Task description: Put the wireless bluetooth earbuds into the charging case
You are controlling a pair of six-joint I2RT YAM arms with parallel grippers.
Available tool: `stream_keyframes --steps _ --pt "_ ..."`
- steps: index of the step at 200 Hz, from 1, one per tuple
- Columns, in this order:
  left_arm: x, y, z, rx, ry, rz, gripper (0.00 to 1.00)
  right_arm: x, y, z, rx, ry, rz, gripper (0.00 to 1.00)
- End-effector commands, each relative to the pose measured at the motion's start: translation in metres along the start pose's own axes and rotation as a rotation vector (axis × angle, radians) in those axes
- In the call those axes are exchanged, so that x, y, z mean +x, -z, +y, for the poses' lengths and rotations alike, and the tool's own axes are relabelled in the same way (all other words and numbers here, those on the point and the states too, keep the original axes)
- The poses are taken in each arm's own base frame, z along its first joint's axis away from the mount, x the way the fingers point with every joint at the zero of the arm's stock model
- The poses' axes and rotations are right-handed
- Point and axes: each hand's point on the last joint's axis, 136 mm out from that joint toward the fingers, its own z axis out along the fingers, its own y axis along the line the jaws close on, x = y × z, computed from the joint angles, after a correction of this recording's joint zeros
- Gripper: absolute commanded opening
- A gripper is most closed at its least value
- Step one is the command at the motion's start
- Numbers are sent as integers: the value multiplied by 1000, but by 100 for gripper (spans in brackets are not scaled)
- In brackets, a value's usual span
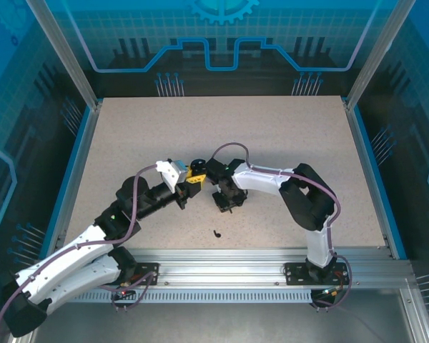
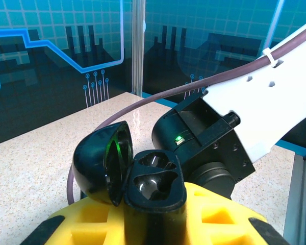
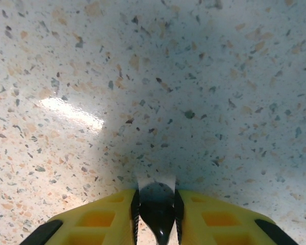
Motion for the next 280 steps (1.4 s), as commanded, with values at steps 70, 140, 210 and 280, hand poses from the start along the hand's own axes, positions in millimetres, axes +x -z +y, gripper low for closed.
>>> stream_keyframes --steps 70,140,210,280 --pt "-5 5 1 -18 -39 -11 1 14 -2 3 -2 22 39 22" --pt "3 -3 -1 4 14 -10 1 -13 79 -30 -144 -107 -302 21" --pt "24 -40 -7 72 111 9 0 -17 250 -57 -370 -126 -910 21" --pt "25 -78 -24 170 91 -24 0 -2 332 -24 -528 42 -1098 21"
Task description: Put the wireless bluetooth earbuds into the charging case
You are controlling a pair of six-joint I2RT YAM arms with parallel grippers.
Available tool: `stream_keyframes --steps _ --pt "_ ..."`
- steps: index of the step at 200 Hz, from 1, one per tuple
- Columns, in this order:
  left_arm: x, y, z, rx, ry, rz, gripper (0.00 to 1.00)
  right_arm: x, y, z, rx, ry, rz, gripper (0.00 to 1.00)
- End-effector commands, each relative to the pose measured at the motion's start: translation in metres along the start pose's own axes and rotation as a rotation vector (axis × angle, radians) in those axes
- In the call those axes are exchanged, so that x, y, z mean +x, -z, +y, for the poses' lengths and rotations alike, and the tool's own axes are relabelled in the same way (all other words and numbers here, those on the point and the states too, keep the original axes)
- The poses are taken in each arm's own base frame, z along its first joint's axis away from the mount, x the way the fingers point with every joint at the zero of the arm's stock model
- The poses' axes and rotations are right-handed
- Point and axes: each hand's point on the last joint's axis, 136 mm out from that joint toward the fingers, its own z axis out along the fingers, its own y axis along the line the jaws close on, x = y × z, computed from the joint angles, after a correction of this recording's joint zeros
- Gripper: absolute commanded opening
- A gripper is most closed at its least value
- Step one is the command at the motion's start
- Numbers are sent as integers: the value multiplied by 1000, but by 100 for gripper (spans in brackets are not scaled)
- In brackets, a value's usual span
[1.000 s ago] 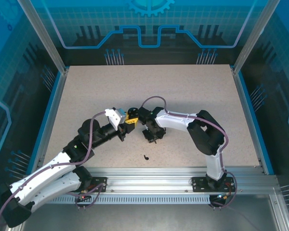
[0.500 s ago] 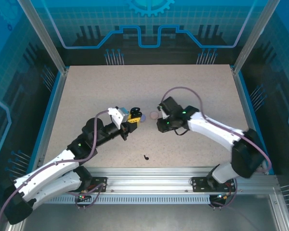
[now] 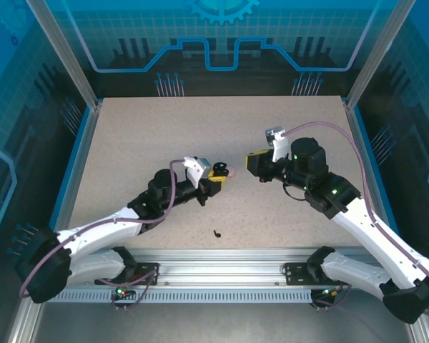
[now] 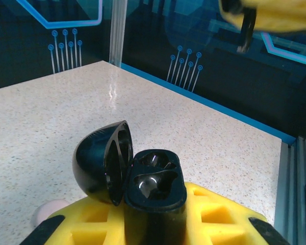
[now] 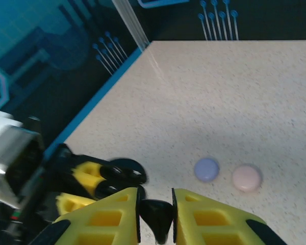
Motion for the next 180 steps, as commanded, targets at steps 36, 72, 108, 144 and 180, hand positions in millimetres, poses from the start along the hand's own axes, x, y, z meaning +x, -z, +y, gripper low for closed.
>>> stream_keyframes --steps 36,72,108,144,180 --pt "-40 -16 -28 122 -82 -124 0 -14 -9 45 -145 71 -25 21" --pt "-44 -17 -30 131 -90 -132 0 -8 -17 52 -160 93 4 21" --pt "-47 -14 -31 135 -93 -142 0 -1 -26 55 -168 95 25 21" --pt "-50 -12 -32 135 -96 -147 0 3 -31 52 -149 100 38 21" --pt "-49 -11 -32 133 -102 -142 0 3 -31 46 -109 112 29 21"
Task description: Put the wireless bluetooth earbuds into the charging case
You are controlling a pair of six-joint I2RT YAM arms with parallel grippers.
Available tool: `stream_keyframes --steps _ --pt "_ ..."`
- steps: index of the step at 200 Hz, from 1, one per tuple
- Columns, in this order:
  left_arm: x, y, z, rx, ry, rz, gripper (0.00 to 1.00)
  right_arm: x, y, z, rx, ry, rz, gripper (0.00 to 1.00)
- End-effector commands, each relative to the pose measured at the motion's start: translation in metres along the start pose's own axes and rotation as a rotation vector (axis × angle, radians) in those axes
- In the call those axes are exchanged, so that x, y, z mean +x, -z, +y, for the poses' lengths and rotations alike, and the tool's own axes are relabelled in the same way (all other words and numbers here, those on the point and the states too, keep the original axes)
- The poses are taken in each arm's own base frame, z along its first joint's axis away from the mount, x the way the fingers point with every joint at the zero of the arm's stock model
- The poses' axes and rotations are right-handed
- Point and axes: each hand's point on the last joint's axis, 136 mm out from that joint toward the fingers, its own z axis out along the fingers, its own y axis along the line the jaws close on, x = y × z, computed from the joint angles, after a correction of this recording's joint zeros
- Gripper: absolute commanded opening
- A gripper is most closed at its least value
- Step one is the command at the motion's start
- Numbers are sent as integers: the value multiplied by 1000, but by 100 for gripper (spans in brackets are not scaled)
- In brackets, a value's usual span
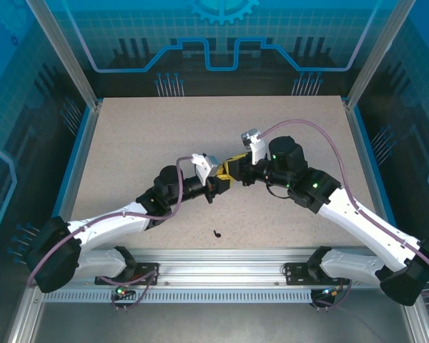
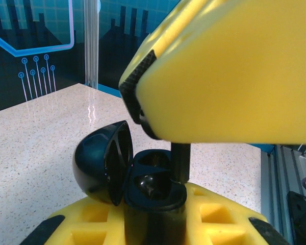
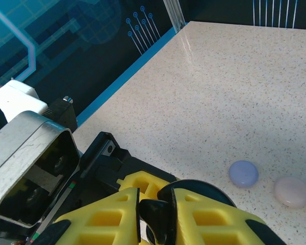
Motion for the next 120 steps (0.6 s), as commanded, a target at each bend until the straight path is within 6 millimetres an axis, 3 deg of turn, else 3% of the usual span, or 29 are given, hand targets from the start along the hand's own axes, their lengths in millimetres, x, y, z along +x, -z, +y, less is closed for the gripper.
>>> stream_keyframes --steps 1,61,120 --pt "-28 3 -12 40 -59 -73 0 -15 5 7 1 42 -51 21" --pt "-29 3 -12 40 -61 -73 0 -5 0 0 33 54 -12 21" --pt "-31 4 -12 34 -61 -76 0 9 -8 8 -18 48 56 21"
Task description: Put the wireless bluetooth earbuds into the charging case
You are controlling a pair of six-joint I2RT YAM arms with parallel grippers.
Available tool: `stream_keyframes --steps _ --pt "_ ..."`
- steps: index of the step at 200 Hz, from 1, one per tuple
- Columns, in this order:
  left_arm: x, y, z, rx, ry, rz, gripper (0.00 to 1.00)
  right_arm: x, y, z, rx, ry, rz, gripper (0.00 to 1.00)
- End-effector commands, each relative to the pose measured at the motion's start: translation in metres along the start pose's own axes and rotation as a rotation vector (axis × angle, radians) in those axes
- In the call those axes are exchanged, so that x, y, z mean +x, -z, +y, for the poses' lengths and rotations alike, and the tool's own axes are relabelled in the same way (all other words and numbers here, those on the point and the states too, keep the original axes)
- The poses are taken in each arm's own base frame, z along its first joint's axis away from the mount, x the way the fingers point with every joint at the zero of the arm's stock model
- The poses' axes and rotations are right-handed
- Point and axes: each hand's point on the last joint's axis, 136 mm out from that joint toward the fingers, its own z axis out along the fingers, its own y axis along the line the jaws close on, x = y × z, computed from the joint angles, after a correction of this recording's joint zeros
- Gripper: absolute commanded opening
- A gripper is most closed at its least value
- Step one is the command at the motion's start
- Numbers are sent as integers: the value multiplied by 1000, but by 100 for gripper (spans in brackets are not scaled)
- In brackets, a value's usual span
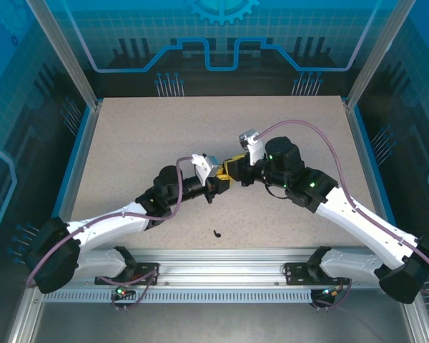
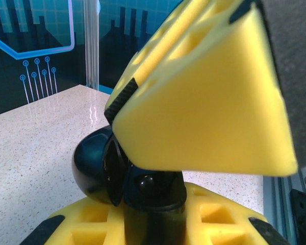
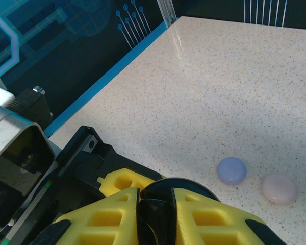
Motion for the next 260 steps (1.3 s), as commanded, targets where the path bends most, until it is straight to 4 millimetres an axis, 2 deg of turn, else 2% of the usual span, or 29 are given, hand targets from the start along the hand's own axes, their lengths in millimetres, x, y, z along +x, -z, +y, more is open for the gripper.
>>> stream_keyframes --steps 1,46,92,124,167,184,199,209,224,245,260 --pt "-30 3 -11 35 -43 -76 0 2 -1 15 -55 18 31 21" --pt "-31 4 -11 31 -43 -77 0 9 -2 14 -52 16 57 22" --pt "-28 3 -10 30 -43 -75 0 0 5 18 -54 16 35 27" --pt "-28 2 -11 34 -41 -87 0 -9 11 20 -51 16 16 36" --pt "-28 2 -11 35 -44 -87 0 -23 27 21 -26 30 -16 43" --pt "-28 3 -11 33 -47 -90 0 -28 37 17 3 38 -36 51" --pt "-31 6 -10 22 -54 -95 0 -29 48 8 53 34 -42 63" --pt "-33 9 -9 11 -62 -101 0 -25 55 0 89 32 -25 74" --pt "-36 16 -8 -11 -82 -106 0 -11 63 -18 162 14 20 99" --pt "-40 29 -6 -50 -111 -103 0 18 68 -44 213 -66 103 100" --pt "-44 40 -4 -80 -129 -107 0 42 67 -53 190 -123 176 100"
